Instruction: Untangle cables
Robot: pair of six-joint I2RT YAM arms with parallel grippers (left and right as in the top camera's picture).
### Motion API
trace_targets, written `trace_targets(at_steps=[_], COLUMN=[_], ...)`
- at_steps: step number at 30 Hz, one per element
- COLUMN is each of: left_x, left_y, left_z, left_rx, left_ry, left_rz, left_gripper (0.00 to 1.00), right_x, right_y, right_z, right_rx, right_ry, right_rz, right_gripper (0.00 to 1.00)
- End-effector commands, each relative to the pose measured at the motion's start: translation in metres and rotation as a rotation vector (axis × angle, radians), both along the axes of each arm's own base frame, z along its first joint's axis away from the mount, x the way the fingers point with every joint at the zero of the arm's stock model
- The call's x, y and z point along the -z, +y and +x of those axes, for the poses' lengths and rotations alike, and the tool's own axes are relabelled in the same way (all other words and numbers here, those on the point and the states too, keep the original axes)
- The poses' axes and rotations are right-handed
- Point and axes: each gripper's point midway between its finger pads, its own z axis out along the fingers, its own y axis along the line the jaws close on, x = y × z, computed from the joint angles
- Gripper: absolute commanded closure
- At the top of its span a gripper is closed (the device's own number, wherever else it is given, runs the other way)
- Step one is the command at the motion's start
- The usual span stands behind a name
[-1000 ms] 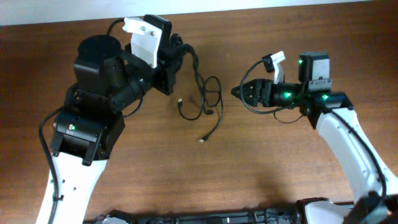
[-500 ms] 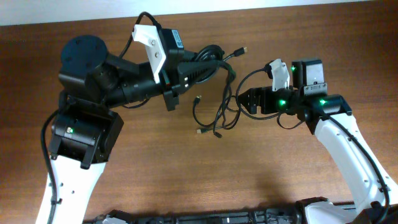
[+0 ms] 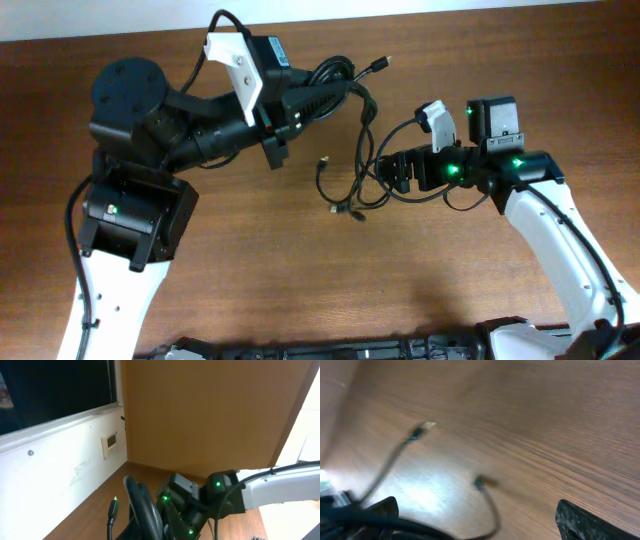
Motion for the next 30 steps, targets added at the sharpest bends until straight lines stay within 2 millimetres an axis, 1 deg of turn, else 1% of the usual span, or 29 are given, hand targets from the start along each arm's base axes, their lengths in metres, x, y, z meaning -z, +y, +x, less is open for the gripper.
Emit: trace_targets(at_steps=[1,2,4,5,6,7,8,10,14,16,19,21,23,24,28,30], left_x=[-0.018,-0.019,-0.020,-0.019,-0.018,-0.013,-0.006,0.007,0.019,0.024,0.031,0.032,0.036,0.039,0.044,0.051], left_y=[0.005,0.005,0.007,0.009,0.013,0.020,0.027,0.039,0.064,0.069,0.079,0.081,0.086,0.088,0.088,0.088], left_z=[-0.012,-0.013,-0.011,-0.005,0.001,0.012,0.023,0.034,0.052,0.054,0.061,0.063,0.067,0.068,0.067,0.065], left_rx=[-0.003,-0.004,-0.021,-0.052,-0.089,-0.157,-0.220,-0.296,-0.404,-0.418,-0.483,-0.495,-0.539,-0.553,-0.548,-0.548], left_ry=[-0.013,-0.015,-0.017,-0.018,-0.037,-0.021,0.010,0.068,0.121,0.139,0.165,0.168,0.181,0.192,0.212,0.239], left_rz=[-0.041,-0.042,-0.043,-0.042,-0.028,-0.018,-0.005,0.021,0.045,0.052,0.067,0.070,0.081,0.088,0.098,0.114], left_gripper=[1.00,1.00,1.00,1.00,1.00,1.00,1.00,1.00,1.00,1.00,1.00,1.00,1.00,1.00,1.00,1.00], right_x=[0.042,0.052,0.059,0.060,0.061,0.063,0.064,0.066,0.069,0.070,0.070,0.070,0.070,0.070,0.063,0.048], right_y=[-0.057,-0.079,-0.105,-0.112,-0.117,-0.122,-0.131,-0.152,-0.194,-0.204,-0.210,-0.210,-0.211,-0.208,-0.171,-0.144], right_z=[0.012,0.007,-0.003,-0.006,-0.010,-0.013,-0.016,-0.022,-0.042,-0.045,-0.047,-0.049,-0.049,-0.048,-0.038,-0.031], right_rx=[0.256,0.352,0.444,0.460,0.469,0.481,0.504,0.566,0.695,0.731,0.763,0.764,0.766,0.757,0.521,0.371], right_ry=[0.097,0.147,0.194,0.203,0.218,0.239,0.261,0.304,0.405,0.421,0.438,0.448,0.450,0.450,0.376,0.283], right_rz=[-0.299,-0.396,-0.516,-0.550,-0.562,-0.564,-0.566,-0.560,-0.544,-0.529,-0.473,-0.460,-0.458,-0.441,-0.298,-0.187], right_gripper=[0.01,0.01,0.01,0.01,0.01,0.01,0.01,0.00,0.01,0.01,0.01,0.01,0.01,0.01,0.01,0.01])
